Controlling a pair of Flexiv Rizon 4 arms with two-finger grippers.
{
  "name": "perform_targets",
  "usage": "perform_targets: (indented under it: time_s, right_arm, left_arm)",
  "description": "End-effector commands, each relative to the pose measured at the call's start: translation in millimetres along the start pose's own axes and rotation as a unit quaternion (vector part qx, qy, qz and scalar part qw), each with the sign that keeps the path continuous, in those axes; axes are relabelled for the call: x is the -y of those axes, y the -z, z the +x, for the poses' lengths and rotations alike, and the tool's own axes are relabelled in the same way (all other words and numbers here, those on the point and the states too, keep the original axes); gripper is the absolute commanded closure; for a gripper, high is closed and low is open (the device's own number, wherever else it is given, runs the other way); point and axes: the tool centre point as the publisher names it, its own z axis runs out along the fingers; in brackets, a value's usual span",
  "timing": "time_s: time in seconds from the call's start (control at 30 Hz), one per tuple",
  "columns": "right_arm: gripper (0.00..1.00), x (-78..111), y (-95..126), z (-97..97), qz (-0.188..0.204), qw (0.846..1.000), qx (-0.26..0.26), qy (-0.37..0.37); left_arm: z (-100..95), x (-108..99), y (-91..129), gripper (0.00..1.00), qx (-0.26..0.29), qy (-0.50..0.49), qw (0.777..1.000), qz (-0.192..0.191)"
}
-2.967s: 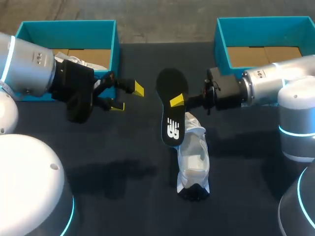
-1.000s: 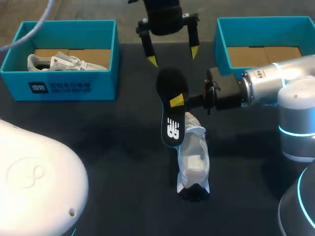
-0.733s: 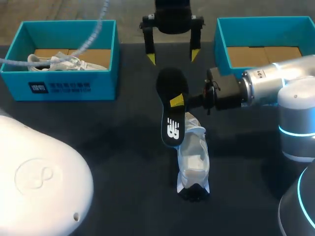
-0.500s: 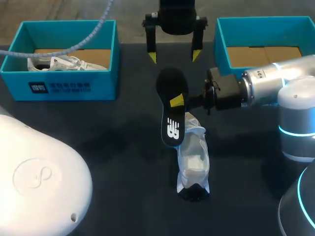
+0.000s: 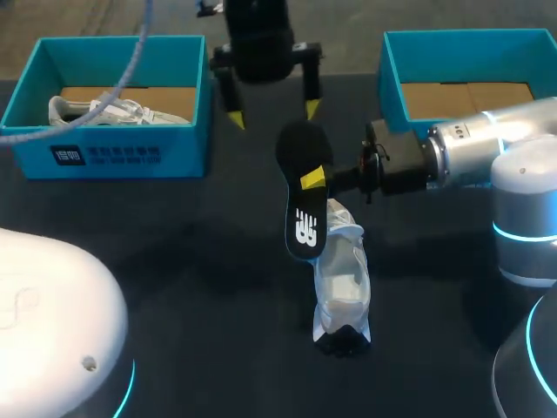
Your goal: Take the shoe out of the shoebox, open the shoe tongue, remove and reinsert the insole, then place the shoe into the shoebox
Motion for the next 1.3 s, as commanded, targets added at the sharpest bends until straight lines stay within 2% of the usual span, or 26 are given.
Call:
perform_targets:
  time_s: [0.03, 0.33, 0.5, 0.6, 0.67, 0.7, 0.73, 1.07, 1.23, 1.3]
  right_arm:
    - [1.0, 0.5, -1, 0.5, 0.0, 1.0, 0.002, -0.001]
    - [1.0, 0.5, -1, 0.5, 0.0, 1.0, 0.002, -0.001]
    - [1.0, 0.5, -1, 0.5, 0.0, 1.0, 0.002, -0.001]
    - [1.0, 0.5, -1, 0.5, 0.0, 1.0, 0.002, -0.001]
    - [1.0, 0.5, -1, 0.5, 0.0, 1.0, 0.002, -0.001]
    - [1.0, 0.5, -1, 0.5, 0.0, 1.0, 0.002, -0.001]
    - [1.0, 0.5, -1, 0.5, 0.0, 1.0, 0.002, -0.001]
    - [1.0, 0.5, -1, 0.5, 0.0, 1.0, 0.002, -0.001]
    - [1.0, 0.5, -1, 0.5, 0.0, 1.0, 0.002, -0.001]
    - [1.0, 0.5, -1, 0.5, 0.0, 1.0, 0.002, -0.001]
  left_arm:
    - [36.7, 15, -3, 0.0, 0.373, -0.033, 0.927, -0.028]
    - [44.9, 16, -18, 0.0, 0.491, -0.087, 0.866, -0.04]
    - [54.9, 4, -22, 0.0, 0.537, -0.094, 0.837, -0.045]
    - [63.4, -4, -23, 0.0, 0.574, -0.094, 0.813, -0.04]
    - [65.9, -7, -25, 0.0, 0.587, -0.086, 0.804, -0.03]
    - [66.2, -7, -26, 0.0, 0.585, -0.081, 0.807, -0.022]
    - [64.3, -6, -27, 0.0, 0.568, -0.079, 0.819, -0.02]
    - [64.3, -6, -27, 0.0, 0.568, -0.079, 0.819, -0.02]
    - [70.1, 4, -40, 0.0, 0.62, -0.078, 0.781, -0.013]
    - [72.6, 3, -47, 0.0, 0.629, -0.068, 0.774, -0.023]
